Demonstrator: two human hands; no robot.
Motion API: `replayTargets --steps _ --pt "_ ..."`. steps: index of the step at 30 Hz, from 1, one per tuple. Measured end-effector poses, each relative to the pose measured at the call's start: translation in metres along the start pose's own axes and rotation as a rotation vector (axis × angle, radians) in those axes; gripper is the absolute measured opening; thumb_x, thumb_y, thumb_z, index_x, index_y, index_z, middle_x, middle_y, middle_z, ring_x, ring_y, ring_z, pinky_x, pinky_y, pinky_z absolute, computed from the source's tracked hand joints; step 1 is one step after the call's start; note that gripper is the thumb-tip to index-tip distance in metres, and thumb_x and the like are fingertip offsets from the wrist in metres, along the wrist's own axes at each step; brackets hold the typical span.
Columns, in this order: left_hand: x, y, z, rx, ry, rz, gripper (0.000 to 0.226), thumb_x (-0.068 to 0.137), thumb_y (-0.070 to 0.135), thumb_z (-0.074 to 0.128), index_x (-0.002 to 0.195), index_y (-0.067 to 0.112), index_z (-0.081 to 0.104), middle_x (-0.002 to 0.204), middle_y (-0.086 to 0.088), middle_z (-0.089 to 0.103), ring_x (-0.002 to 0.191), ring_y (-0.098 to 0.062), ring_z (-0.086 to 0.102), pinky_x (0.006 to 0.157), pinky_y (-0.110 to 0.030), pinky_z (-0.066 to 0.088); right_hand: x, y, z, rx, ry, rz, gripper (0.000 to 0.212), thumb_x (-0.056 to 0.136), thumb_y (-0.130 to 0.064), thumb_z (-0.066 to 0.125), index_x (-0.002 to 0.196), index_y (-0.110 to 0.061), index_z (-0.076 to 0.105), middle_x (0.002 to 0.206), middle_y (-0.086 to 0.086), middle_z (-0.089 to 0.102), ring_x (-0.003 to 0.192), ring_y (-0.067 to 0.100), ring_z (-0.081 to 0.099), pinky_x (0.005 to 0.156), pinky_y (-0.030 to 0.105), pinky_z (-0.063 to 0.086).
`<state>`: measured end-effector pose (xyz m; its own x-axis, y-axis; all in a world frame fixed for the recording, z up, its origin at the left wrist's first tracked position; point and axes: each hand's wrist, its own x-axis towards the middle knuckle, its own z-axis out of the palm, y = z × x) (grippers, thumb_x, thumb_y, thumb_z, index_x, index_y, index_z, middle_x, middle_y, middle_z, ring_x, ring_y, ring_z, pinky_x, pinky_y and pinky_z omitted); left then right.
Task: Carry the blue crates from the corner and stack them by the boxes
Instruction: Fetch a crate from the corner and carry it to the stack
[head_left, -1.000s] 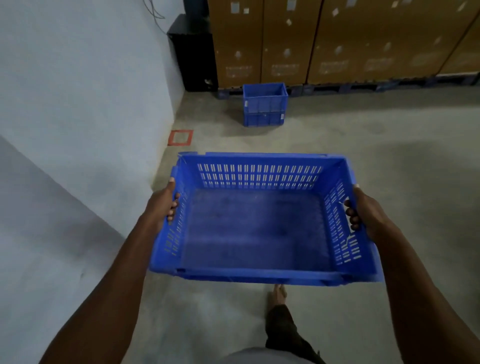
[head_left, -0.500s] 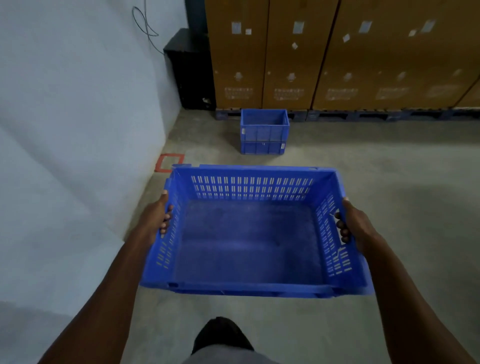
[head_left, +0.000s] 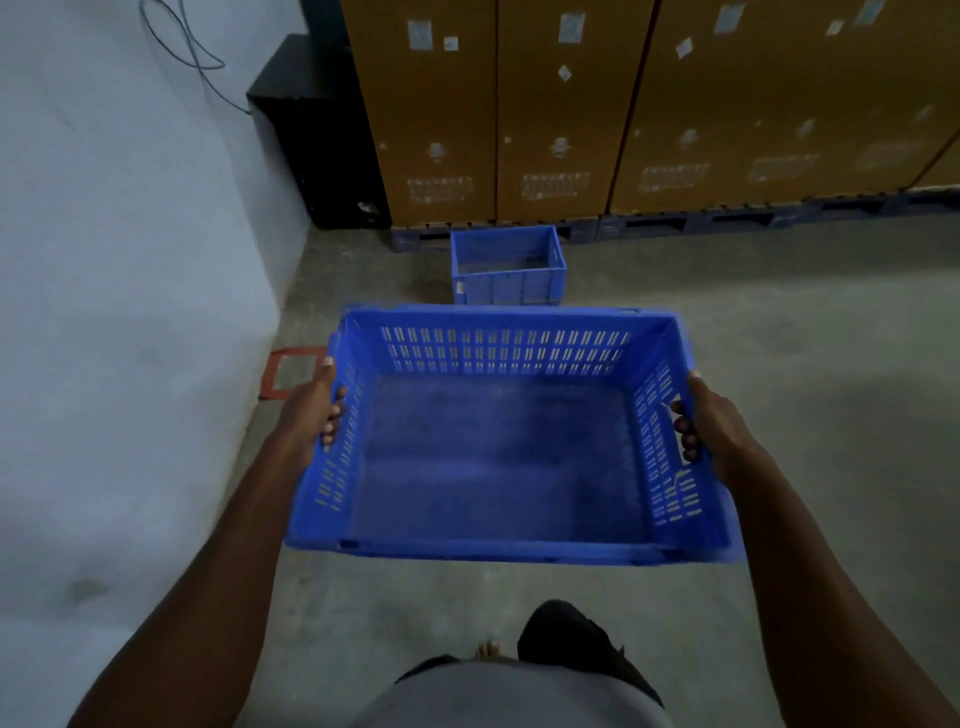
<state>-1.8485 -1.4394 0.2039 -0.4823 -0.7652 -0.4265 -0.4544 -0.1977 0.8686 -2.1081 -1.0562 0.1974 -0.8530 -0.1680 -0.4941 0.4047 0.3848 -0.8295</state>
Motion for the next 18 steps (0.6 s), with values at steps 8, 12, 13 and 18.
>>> replayTargets --steps 8,12,13,18 --pt "0.186 0.084 0.056 0.007 -0.001 -0.025 0.050 0.101 0.061 0.040 0.078 0.018 0.049 0.047 0.005 0.034 0.033 -0.011 0.025 0.041 -0.020 0.023 0.174 -0.093 0.056 0.014 -0.001 0.019 0.056 0.099 -0.062 0.039 0.085 -0.011 0.056 0.064 0.003 0.044 0.049 0.016 0.034 0.045 0.027 0.032" --pt "0.273 0.129 0.090 -0.011 -0.002 -0.073 0.051 0.099 0.065 0.040 0.079 0.019 0.051 0.049 0.007 0.035 0.034 -0.010 0.025 0.042 -0.021 0.022 0.268 -0.152 0.080 0.014 -0.017 0.013 0.056 0.099 -0.062 0.039 0.083 -0.010 0.055 0.061 0.003 0.042 0.046 0.015 0.033 0.044 0.026 0.031" --pt "0.294 0.141 0.098 -0.015 -0.001 -0.071 0.051 0.099 0.065 0.039 0.080 0.019 0.051 0.049 0.006 0.035 0.034 -0.010 0.025 0.043 -0.021 0.022 0.290 -0.169 0.085 0.007 -0.028 0.007 0.056 0.099 -0.062 0.039 0.084 -0.010 0.055 0.061 0.003 0.043 0.047 0.015 0.034 0.045 0.026 0.032" --pt "0.391 0.191 0.130 -0.034 0.047 -0.076 0.052 0.099 0.065 0.038 0.079 0.019 0.051 0.048 0.007 0.037 0.035 -0.012 0.027 0.044 -0.021 0.024 0.393 -0.245 0.117 -0.040 -0.045 -0.009 0.059 0.098 -0.063 0.040 0.089 -0.008 0.058 0.065 0.006 0.046 0.050 0.018 0.038 0.047 0.029 0.035"
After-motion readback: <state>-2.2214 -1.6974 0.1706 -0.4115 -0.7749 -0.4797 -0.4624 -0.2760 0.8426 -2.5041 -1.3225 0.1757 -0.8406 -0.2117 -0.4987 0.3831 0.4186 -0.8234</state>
